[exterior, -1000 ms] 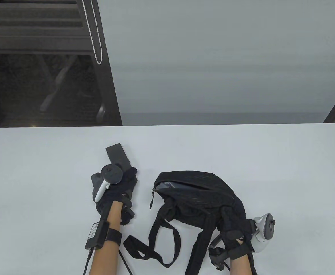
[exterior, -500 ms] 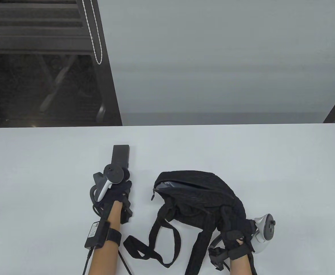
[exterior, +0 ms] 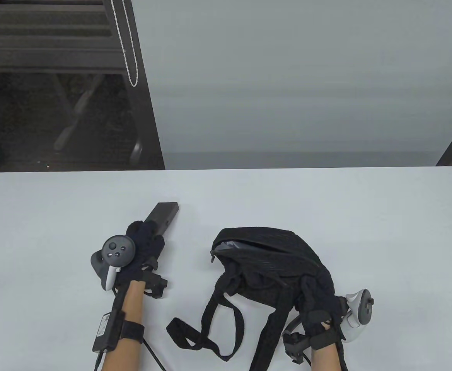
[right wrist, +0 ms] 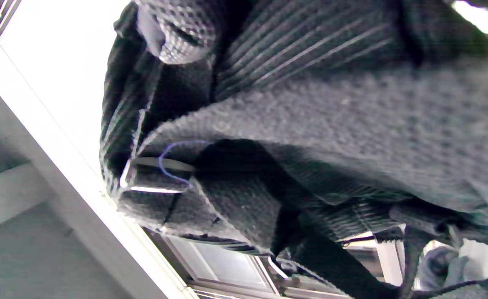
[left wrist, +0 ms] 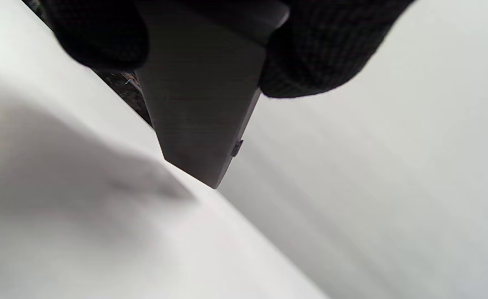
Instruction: Put stationery box into the backpack's main compartment
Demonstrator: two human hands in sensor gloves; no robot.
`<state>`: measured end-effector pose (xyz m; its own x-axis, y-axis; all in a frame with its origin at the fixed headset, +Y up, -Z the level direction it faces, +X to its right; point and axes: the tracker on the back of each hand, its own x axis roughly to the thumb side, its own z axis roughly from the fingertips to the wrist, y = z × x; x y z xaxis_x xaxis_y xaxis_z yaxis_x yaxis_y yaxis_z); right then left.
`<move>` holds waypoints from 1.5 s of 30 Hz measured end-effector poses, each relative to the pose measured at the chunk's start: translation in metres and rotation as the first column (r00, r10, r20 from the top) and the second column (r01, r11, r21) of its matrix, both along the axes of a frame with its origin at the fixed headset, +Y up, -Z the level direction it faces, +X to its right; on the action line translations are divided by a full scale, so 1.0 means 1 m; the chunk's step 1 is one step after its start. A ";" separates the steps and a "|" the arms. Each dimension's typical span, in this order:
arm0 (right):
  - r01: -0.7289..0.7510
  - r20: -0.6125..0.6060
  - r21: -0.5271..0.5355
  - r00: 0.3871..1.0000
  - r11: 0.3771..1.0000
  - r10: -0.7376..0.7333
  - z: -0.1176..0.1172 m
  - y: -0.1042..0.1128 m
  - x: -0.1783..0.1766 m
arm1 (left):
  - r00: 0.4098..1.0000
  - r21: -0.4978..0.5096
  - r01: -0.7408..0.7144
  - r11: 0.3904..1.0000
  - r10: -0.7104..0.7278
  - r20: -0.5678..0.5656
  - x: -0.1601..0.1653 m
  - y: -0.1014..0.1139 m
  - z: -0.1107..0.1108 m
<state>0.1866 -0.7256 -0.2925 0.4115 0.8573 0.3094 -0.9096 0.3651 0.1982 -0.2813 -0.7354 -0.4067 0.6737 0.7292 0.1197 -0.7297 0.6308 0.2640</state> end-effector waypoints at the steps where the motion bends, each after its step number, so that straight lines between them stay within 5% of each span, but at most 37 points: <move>1: -0.002 0.001 -0.001 1.000 1.000 0.002 0.000 0.000 0.001 | 0.997 0.026 -0.078 0.997 0.077 0.019 -0.005 0.003 0.005; 5: -0.016 -0.003 -0.002 1.000 1.000 0.016 -0.001 -0.001 0.001 | 0.945 0.072 -0.306 0.949 0.295 0.139 -0.015 0.014 0.022; 11: -0.047 0.009 -0.020 0.999 0.999 0.047 -0.001 -0.006 0.001 | 0.772 0.192 -0.625 0.757 0.562 0.296 -0.014 0.041 0.040; 16: -0.075 0.030 -0.032 0.997 0.997 0.076 -0.002 -0.006 0.003 | 0.646 0.207 -0.749 0.629 0.623 0.442 -0.005 0.069 0.051; 20: -0.073 0.032 -0.043 0.997 0.996 0.074 -0.003 -0.008 0.003 | 0.500 0.116 -0.831 0.545 0.637 0.587 0.008 0.091 0.061; 24: -0.077 0.033 -0.050 0.996 0.996 0.079 -0.003 -0.010 0.004 | 0.468 0.015 -0.771 0.636 0.551 0.690 0.026 0.108 0.068; 29: -0.088 0.032 -0.037 0.996 0.995 0.089 -0.004 -0.007 0.003 | 0.557 0.055 -0.667 0.743 0.448 0.699 0.045 0.117 0.075; 34: -0.111 0.028 -0.021 0.993 0.994 0.111 -0.002 -0.003 0.001 | 0.510 -0.008 -0.621 0.784 0.412 0.755 0.058 0.120 0.078; 42: -0.257 0.072 0.048 0.965 0.965 0.253 0.008 0.015 -0.012 | 0.723 0.241 -0.279 0.930 0.038 0.690 0.079 0.145 0.103; 45: -0.383 0.174 0.089 0.915 0.919 0.364 0.016 0.028 -0.020 | 0.764 0.312 -0.168 0.935 -0.077 0.641 0.092 0.148 0.109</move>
<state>0.1663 -0.6978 -0.2762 0.0087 0.8921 0.4518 -0.9973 -0.0249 0.0685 -0.1889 -0.5879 -0.2975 0.3180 0.5890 0.7429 -0.8277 0.5546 -0.0854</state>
